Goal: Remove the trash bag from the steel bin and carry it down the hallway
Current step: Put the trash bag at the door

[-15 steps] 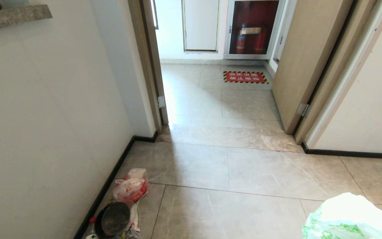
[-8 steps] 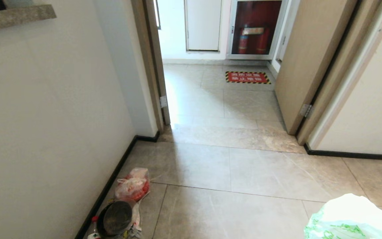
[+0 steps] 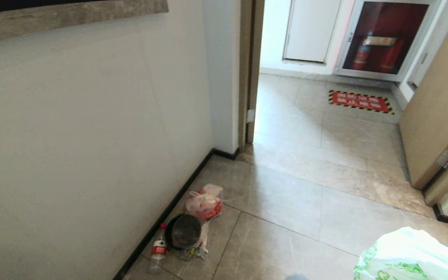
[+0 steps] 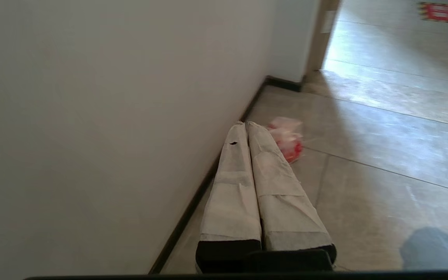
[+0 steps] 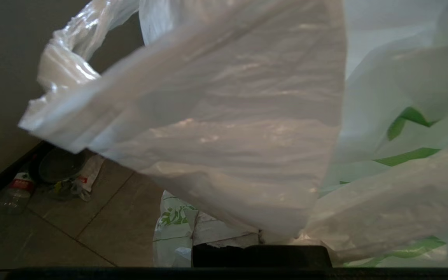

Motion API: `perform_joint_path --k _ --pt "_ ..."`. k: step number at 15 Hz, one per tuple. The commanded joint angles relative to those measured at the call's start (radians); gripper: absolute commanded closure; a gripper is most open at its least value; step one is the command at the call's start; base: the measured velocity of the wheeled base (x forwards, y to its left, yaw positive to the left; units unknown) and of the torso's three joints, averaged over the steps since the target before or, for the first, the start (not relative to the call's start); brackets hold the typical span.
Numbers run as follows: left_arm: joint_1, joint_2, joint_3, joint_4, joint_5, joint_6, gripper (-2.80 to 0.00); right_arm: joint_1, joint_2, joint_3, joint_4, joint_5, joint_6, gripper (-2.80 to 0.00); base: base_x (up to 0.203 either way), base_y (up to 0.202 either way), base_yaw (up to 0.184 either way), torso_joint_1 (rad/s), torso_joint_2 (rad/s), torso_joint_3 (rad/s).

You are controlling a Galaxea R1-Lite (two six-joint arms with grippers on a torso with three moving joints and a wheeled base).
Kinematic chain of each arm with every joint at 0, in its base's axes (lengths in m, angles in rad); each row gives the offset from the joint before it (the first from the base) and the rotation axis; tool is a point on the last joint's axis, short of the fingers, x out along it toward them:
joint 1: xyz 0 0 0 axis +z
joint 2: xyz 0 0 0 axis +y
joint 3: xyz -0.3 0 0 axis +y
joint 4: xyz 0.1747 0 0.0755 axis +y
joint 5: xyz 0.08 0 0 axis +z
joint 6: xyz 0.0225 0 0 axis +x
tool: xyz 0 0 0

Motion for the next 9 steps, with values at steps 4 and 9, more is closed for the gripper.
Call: perform_joint_path --k 4,9 --pt "0.000 0.001 0.000 0.002 0.000 -0.001 0.00 0.001 -0.039 0.000 -0.002 0.001 0.000 0.00 0.001 -0.010 0.172 0.001 0.00 0.002" --pt "0.000 0.001 -0.001 0.000 0.000 0.003 0.00 0.001 -0.039 0.000 -0.002 0.001 -0.001 0.00 0.001 -0.008 0.172 0.001 0.00 0.002"
